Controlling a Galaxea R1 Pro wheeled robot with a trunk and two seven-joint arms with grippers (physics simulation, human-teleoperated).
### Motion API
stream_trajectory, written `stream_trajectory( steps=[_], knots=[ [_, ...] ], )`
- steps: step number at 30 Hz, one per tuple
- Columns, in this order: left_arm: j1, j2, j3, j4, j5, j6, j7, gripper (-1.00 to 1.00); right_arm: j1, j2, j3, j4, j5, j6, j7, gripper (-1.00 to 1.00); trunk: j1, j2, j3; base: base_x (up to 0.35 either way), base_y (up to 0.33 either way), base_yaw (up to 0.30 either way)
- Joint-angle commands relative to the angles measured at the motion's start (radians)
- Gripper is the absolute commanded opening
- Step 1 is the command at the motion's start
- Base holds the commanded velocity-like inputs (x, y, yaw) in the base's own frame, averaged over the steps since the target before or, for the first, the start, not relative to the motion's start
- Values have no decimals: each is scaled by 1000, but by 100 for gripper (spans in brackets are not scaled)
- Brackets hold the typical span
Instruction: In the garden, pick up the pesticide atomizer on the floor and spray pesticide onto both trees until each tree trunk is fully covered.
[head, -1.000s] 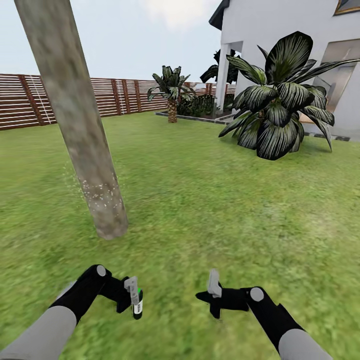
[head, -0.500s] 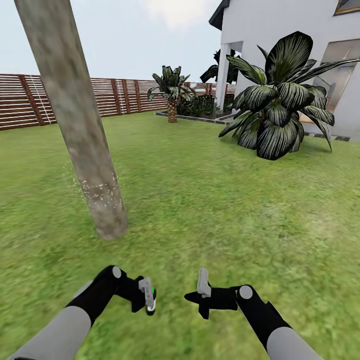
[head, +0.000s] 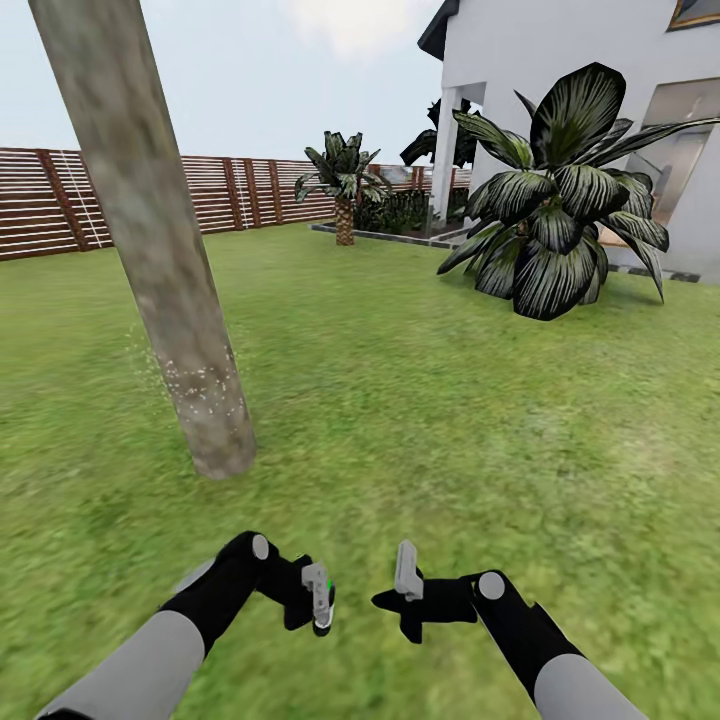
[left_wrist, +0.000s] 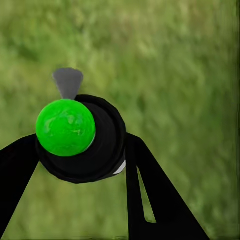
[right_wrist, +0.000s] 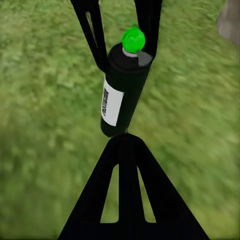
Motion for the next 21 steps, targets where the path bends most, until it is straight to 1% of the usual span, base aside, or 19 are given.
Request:
stream_trajectory(
  steps=[1, 3, 5, 14, 17, 21],
  knots=[
    [0, 0, -23, -1, -2, 6, -4, -100, 0, 0, -1, -1, 9, -5, 1, -100, 0, 0, -1, 0, 0, 0],
    [0, 0, -46, -1, -2, 5, -4, -100, 0, 0, -1, -2, 10, -4, 1, -100, 0, 0, -1, 0, 0, 0],
    [0, 0, -53, 0, -1, 5, -4, -100, 0, 0, -1, -3, 10, -4, 1, -100, 0, 0, -1, 0, 0, 0],
    [3, -3, -53, 1, 5, 5, 3, -100, 0, 0, -3, -4, 7, -5, 1, -100, 0, 0, -1, 0, 0, 0],
    [4, -18, -52, 0, 3, 6, 4, -100, 0, 0, -3, -4, 7, -6, 1, -100, 0, 0, -1, 0, 0, 0],
    [7, -22, -53, 4, 3, 5, 4, -100, 0, 0, -3, -4, 7, -6, 1, -100, 0, 0, -1, 0, 0, 0]
  ],
)
